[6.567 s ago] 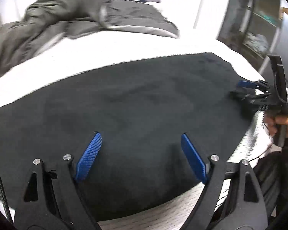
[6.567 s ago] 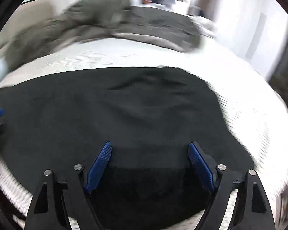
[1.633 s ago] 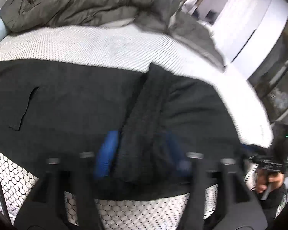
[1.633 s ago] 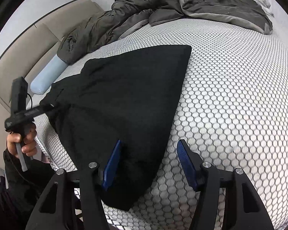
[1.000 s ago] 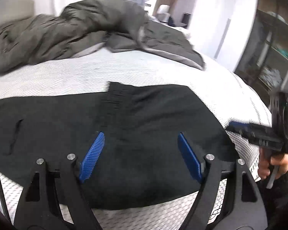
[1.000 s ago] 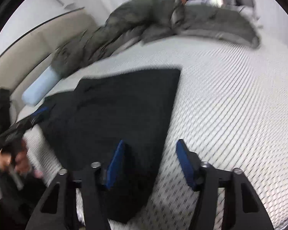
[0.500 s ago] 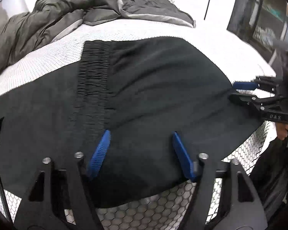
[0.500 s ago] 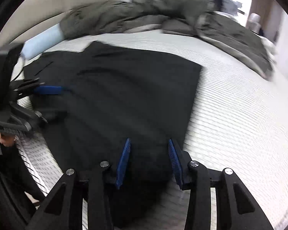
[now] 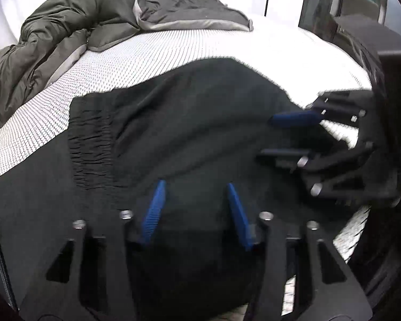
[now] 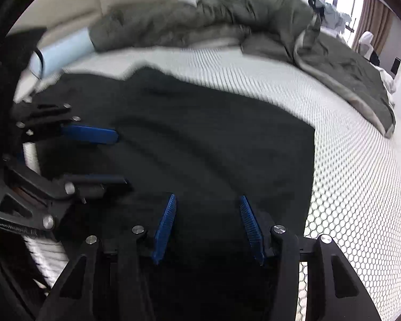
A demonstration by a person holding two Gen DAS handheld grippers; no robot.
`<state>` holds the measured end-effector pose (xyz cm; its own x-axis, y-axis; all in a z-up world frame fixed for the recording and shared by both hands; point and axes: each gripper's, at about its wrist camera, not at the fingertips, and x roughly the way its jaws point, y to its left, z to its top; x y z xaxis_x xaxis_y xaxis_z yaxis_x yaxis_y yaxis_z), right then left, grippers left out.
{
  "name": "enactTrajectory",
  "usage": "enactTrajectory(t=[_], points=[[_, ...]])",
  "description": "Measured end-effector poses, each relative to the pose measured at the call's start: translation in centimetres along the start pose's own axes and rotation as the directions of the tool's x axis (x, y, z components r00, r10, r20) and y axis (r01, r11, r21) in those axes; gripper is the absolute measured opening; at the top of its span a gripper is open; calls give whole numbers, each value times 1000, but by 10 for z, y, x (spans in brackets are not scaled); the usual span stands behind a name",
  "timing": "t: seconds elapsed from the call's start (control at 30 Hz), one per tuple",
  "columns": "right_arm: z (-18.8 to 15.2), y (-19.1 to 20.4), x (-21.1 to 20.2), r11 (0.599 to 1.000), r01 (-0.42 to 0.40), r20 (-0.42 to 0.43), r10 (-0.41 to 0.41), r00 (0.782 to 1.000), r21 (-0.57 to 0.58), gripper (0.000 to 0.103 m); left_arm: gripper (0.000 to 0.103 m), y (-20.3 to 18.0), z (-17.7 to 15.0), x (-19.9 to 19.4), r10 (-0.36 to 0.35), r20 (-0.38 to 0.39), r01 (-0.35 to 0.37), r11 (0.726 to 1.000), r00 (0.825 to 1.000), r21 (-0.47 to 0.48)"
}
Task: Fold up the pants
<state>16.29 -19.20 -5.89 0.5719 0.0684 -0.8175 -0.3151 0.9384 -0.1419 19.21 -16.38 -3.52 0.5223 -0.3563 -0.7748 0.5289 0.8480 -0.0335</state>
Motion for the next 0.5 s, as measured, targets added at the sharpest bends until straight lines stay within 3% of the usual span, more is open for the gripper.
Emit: enactTrajectory(t=[0.13,0.2,0.3,0.4,0.5], points=[[-4,-23,1,993,110,-24,-109,994,47,47,38,28,-4,-6,-10,-1,9,995,1000,-96],[-8,-36,-2,990,83,-16,-81,997,115,47,38,32,-8,-10,-6,2,6,994,1000,-105],[-11,-35,-14,991,65,27,-69,997,117,48,38,29,-6,-27,34,26,-31,995,999,-99],[-2,-31,-29,990,-32,97,19,995,135,48,38,16,4,-46,-18,113,26,997,993,-74],[24,-16,-24,993,-61,119,49,992,104,48,38,11,27,-30,-27,88,29,999,996,-24]])
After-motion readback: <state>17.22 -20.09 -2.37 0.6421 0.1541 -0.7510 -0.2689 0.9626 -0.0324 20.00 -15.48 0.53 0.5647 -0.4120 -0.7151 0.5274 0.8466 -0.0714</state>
